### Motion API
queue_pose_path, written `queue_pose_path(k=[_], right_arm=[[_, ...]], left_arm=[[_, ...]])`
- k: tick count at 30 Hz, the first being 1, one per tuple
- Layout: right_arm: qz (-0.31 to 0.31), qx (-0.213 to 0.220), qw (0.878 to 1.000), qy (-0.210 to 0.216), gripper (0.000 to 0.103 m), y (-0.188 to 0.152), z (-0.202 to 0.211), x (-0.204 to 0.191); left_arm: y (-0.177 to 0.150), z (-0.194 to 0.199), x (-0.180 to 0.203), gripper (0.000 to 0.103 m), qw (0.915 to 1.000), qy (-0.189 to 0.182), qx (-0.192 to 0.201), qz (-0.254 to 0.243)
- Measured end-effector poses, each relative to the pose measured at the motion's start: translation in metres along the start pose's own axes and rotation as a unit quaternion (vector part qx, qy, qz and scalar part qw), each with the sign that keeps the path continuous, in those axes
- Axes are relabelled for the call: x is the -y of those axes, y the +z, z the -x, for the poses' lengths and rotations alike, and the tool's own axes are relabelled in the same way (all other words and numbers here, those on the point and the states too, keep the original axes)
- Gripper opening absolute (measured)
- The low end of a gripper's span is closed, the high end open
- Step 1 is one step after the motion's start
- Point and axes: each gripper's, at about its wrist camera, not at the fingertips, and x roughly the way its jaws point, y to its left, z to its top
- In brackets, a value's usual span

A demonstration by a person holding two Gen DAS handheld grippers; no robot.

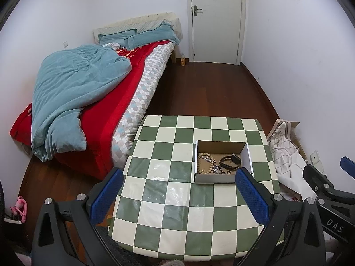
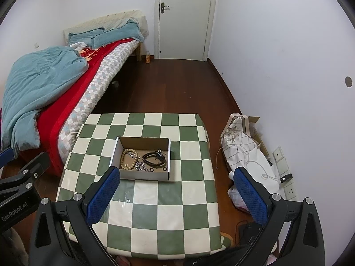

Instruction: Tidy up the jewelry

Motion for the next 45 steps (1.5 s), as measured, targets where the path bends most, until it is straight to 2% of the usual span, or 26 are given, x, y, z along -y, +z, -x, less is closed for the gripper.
queue_pose_path(k=[18, 45], right_arm=[[-0.001, -0.003, 1.000, 0.000, 0.103, -0.001, -0.002, -0.001], [-0.001, -0.003, 1.000, 0.004, 0.103, -0.005, 0.000, 0.001]], left_arm=[[0.000, -0.001, 0.002, 0.103, 1.0000, 0.002, -0.002, 0.000], [-0.008, 0.002, -0.015, 0.103, 1.0000, 0.003, 0.001, -0.005]])
